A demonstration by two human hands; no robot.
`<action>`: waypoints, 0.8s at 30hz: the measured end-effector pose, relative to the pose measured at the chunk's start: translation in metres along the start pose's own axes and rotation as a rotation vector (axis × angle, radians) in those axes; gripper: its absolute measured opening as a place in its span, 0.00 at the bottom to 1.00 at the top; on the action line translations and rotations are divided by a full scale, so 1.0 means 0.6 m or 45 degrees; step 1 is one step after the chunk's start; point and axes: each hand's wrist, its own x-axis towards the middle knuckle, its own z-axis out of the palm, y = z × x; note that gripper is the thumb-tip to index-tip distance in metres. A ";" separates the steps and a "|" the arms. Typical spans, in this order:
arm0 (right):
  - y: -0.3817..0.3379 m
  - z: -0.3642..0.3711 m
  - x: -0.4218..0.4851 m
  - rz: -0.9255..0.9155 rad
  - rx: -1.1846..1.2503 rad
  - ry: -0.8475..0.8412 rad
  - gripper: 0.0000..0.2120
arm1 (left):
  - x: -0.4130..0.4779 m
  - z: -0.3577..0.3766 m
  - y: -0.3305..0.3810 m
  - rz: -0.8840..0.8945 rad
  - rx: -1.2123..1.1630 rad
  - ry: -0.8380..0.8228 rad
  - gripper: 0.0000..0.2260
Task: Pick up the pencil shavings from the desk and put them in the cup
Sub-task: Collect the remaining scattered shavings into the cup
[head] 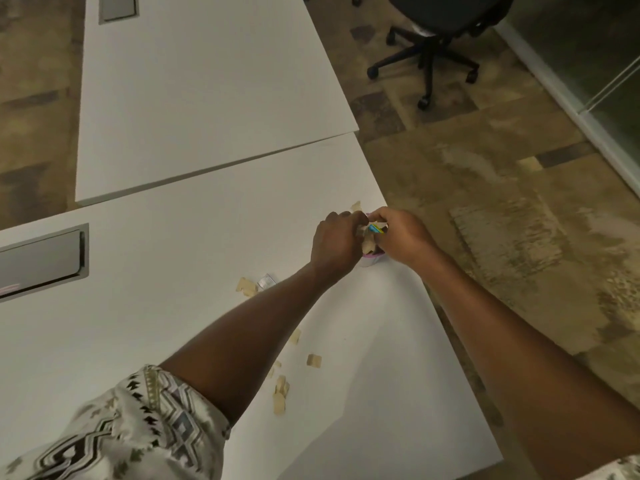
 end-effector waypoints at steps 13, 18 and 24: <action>-0.006 0.017 -0.020 -0.079 -0.172 0.061 0.13 | -0.040 -0.004 -0.024 0.145 0.081 0.081 0.12; -0.014 0.019 -0.025 -0.141 -0.369 0.242 0.09 | -0.069 -0.013 -0.038 0.061 0.036 0.130 0.12; -0.023 0.047 -0.024 -0.231 -0.449 0.003 0.14 | -0.130 -0.024 -0.077 -0.053 0.005 0.109 0.12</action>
